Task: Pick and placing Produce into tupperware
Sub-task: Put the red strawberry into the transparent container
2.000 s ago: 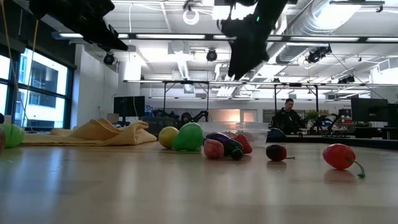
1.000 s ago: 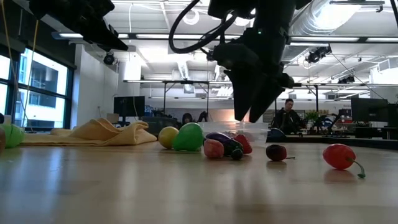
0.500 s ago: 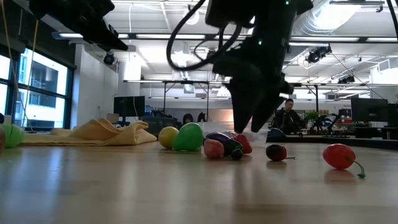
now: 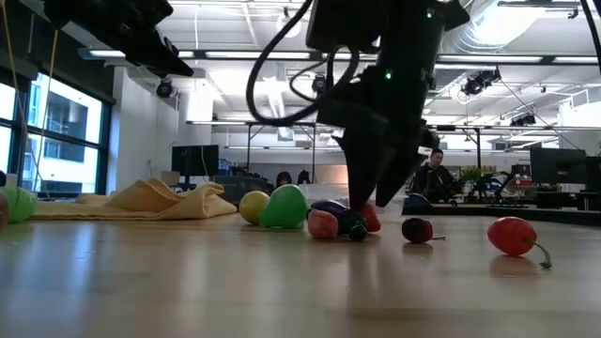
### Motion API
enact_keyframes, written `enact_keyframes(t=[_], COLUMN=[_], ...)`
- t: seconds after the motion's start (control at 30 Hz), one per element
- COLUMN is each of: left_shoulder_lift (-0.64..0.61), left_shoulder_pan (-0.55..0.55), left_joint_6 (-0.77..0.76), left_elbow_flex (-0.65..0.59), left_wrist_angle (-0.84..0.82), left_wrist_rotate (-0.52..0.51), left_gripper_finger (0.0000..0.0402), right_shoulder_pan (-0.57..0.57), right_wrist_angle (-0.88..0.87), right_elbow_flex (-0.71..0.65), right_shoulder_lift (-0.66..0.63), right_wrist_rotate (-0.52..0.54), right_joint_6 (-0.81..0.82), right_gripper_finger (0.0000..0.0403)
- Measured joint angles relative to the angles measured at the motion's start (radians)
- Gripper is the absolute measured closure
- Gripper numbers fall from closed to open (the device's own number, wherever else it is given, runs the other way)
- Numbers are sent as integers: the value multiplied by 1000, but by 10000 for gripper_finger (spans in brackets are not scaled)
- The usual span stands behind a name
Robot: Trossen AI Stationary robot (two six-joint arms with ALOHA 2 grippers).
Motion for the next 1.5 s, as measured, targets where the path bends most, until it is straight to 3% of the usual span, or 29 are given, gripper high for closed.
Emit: enact_keyframes(t=[0.7, 1.03, 1.5], left_shoulder_lift=[0, 0, 0], left_shoulder_pan=[0, 0, 0], left_joint_6=[0, 0, 0], left_elbow_flex=[0, 0, 0], left_wrist_angle=[0, 0, 0], left_wrist_rotate=[0, 0, 0], left_gripper_finger=[399, 399, 399], right_shoulder_pan=[0, 0, -7], right_wrist_angle=[53, 60, 52], right_elbow_flex=[0, 0, 0], right_shoulder_lift=[58, 58, 58], right_wrist_rotate=[-10, -25, -27], right_joint_6=[-1, 25, 38], right_gripper_finger=[148, 215, 280])
